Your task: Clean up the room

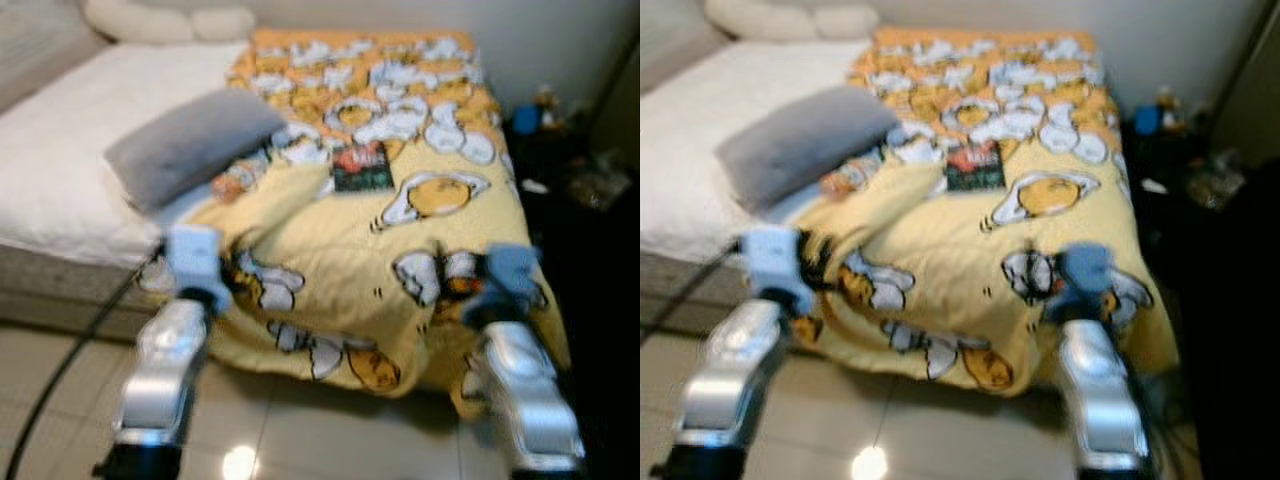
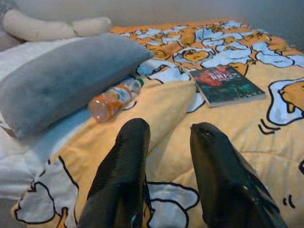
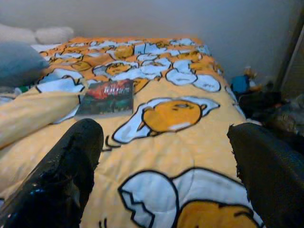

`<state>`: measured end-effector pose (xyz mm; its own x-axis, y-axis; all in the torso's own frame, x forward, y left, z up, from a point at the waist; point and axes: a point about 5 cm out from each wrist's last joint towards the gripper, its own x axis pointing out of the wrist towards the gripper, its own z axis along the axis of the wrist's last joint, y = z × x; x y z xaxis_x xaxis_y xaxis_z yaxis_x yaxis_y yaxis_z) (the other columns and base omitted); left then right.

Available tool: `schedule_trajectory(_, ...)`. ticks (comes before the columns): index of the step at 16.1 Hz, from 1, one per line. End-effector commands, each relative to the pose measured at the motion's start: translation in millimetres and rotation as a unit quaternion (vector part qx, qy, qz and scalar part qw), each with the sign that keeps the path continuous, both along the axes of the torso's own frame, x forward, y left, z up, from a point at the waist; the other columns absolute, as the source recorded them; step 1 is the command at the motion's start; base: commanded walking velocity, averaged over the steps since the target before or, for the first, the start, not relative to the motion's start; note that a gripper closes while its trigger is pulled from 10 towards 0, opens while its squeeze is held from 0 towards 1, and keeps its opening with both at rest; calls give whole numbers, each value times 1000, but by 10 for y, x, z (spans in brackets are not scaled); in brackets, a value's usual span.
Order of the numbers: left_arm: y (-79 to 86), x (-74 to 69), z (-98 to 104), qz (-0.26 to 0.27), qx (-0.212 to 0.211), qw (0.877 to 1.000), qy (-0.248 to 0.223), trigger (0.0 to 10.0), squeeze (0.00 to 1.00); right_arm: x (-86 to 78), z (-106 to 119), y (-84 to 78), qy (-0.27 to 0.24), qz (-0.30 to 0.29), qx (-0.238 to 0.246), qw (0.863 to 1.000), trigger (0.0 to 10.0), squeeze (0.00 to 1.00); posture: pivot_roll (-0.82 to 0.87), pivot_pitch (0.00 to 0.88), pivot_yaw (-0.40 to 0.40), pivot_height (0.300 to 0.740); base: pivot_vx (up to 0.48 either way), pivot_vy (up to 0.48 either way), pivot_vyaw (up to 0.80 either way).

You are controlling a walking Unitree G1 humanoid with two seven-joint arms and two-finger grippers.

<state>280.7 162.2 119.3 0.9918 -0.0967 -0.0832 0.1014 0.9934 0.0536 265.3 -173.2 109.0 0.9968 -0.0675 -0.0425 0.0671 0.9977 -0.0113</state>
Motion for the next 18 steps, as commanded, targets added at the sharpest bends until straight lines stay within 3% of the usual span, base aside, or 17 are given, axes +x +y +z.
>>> schedule_trajectory(1, 117, 2, 28, 18, 7, 1000, -5, 10000, 1000, 47, 45, 127, -8, 25, -12, 1000, 10000, 0, -55, 0, 42, 740, 281, 0, 0)
schedule_trajectory(7, 122, 12, 34, 19, 15, 1000, -10, 10000, 1000, 94, 21, 121, 9, 18, -6, 1000, 10000, 0, -51, 0, 39, 740, 277, 0, 752)
schedule_trajectory(8, 120, 13, 37, 19, 16, 1000, -10, 10000, 1000, 101, 16, 100, 13, 9, -28, 999, 10000, 0, -53, 0, 40, 740, 281, 0, 800)
schedule_trajectory(9, 122, 17, 39, 18, 16, 1000, -11, 10000, 1000, 99, 16, 130, 10, 25, 6, 1000, 10000, 0, -53, 0, 41, 740, 274, 0, 0)
schedule_trajectory(12, 109, 29, 44, 12, 18, 1000, -13, 10000, 1000, 92, -56, 81, 39, -6, 23, 999, 10000, 0, -54, 0, 43, 740, 275, 0, 0)
schedule_trajectory(15, 98, 40, 40, 6, 21, 1000, -13, 10000, 1000, 125, -4, -4, 13, -42, -39, 998, 10000, 0, -54, 0, 42, 740, 275, 0, 0)
schedule_trajectory(17, 99, 45, 38, 6, 21, 1000, -13, 10000, 1000, 137, 31, -1, -4, -40, -35, 999, 10000, 0, -54, 0, 41, 740, 279, 0, 0)
schedule_trajectory(18, 98, 46, 33, 5, 21, 1000, -13, 10000, 1000, 140, 53, 12, -10, -28, -6, 1000, 10000, 0, -54, 0, 40, 740, 289, 0, 0)
